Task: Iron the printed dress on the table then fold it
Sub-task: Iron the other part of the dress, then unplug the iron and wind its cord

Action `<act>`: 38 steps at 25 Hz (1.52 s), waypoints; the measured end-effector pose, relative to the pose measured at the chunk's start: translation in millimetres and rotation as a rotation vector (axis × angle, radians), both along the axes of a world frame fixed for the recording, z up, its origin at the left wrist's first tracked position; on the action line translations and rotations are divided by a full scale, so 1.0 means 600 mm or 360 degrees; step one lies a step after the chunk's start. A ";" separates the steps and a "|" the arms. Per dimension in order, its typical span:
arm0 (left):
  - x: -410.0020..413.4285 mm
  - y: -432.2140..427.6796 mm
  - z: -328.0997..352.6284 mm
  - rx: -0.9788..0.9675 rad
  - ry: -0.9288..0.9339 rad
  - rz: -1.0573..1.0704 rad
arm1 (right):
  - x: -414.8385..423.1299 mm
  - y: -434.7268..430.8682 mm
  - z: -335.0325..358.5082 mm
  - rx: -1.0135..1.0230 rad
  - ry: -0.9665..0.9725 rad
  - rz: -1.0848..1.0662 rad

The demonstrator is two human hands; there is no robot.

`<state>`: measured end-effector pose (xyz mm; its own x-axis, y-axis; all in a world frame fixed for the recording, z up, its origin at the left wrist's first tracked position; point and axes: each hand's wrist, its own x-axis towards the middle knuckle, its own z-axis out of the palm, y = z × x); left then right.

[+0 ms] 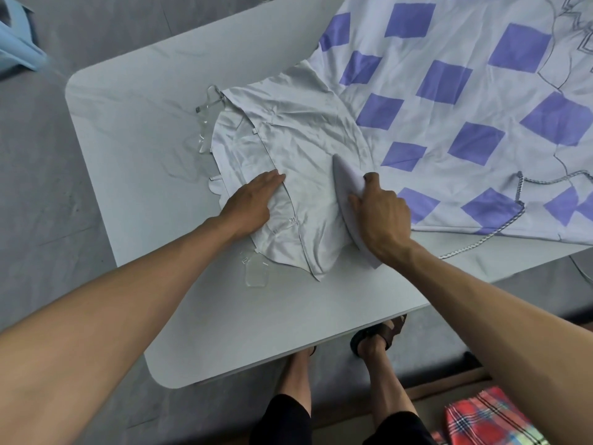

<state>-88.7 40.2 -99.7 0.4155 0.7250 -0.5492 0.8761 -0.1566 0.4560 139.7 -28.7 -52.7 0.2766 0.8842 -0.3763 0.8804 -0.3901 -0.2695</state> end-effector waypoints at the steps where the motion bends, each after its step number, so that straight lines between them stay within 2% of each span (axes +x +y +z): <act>1: -0.001 0.002 -0.003 -0.0022 -0.0008 0.0030 | -0.014 -0.007 -0.002 -0.0003 0.0022 0.0024; 7: -0.004 0.020 -0.007 -0.0188 -0.0206 0.0445 | -0.109 -0.055 -0.008 -0.0114 0.0226 0.0204; 11: -0.003 0.029 0.000 -0.0210 -0.0515 0.1060 | -0.113 -0.058 0.007 -0.0196 0.0442 0.0210; 14: -0.003 0.032 0.021 -0.0060 -0.0467 0.1314 | -0.072 -0.040 0.031 -0.0246 0.0762 -0.0101; 16: 0.003 0.036 0.045 0.0028 -0.0426 0.1311 | -0.026 -0.018 0.059 -0.0209 0.0925 -0.0328; 19: 0.034 0.049 0.105 0.0110 -0.0452 0.1242 | 0.059 0.020 0.123 -0.0127 0.1002 -0.0582; 21: 0.069 0.062 0.163 0.0175 -0.0506 0.1182 | 0.114 0.036 0.176 -0.0052 0.1038 -0.0679; 23: 0.107 0.076 0.221 0.0280 -0.0549 0.1002 | 0.156 0.043 0.223 -0.0020 0.0933 -0.0624; 27: 0.232 0.107 0.370 0.0674 -0.0596 -0.0054 | 0.233 0.046 0.334 -0.0058 0.0722 -0.0265; 29: 0.314 0.105 0.441 0.0644 -0.0612 -0.0455 | 0.272 0.045 0.385 -0.0123 0.0712 -0.0129; 31: 0.388 0.094 0.489 0.0606 -0.0495 -0.0726 | 0.315 0.042 0.426 -0.0161 0.0715 -0.0035; 38: 0.598 0.081 0.584 0.0734 -0.0239 -0.0905 | 0.532 0.053 0.527 -0.0195 0.0735 0.0262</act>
